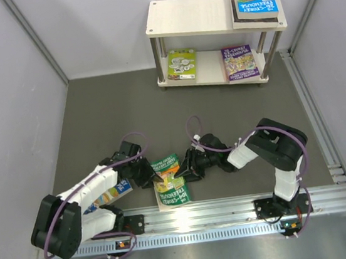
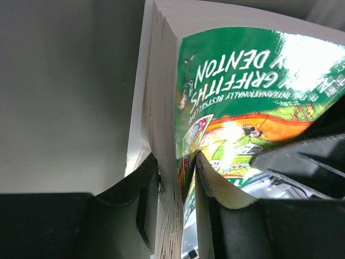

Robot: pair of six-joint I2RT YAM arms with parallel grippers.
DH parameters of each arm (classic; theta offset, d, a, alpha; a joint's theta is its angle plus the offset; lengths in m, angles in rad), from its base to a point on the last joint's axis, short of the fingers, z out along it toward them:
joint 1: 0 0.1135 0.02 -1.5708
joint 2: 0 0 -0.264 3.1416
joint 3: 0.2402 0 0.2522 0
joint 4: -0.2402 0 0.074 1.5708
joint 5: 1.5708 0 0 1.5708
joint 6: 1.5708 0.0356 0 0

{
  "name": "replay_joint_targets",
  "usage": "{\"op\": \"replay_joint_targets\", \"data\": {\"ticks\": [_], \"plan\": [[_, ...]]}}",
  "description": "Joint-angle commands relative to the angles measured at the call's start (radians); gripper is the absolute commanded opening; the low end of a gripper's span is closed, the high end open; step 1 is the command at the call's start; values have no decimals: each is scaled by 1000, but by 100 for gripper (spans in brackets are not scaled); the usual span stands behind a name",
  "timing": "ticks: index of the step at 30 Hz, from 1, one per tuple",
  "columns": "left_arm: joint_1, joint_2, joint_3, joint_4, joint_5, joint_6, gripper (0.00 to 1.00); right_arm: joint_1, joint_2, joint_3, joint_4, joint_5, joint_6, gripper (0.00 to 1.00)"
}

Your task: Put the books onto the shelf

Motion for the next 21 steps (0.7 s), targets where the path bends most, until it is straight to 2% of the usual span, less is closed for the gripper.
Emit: {"op": "replay_joint_targets", "data": {"ticks": [1,3,5,6,7,8,10,11,12,13,17,21], "plan": [[40,21,-48,93,-79,-8,0,43,-28,6,230,-39,108,37],[53,24,-45,87,-77,1,0,43,-38,0,220,-38,106,33],[53,32,-39,88,-72,7,0,45,-42,10,204,-41,92,24],[53,38,-34,88,-57,18,3,45,-45,18,199,-43,89,12],[53,41,-27,84,-54,26,11,43,-48,23,191,-46,79,6],[54,45,-9,65,-51,32,36,43,-53,35,170,-47,72,0],[53,24,13,33,-65,55,59,38,-83,50,147,-53,53,0],[54,10,37,-14,-77,67,89,26,-99,52,119,-53,46,0],[53,-10,50,-36,-107,70,96,19,-143,55,99,-50,39,0],[54,-32,62,-51,-115,73,98,8,-168,55,82,-46,28,0],[54,-155,125,-91,-120,75,98,-56,-295,61,18,-26,36,0],[56,-191,188,-114,-131,66,98,-96,-401,92,-13,-9,65,0]]}}
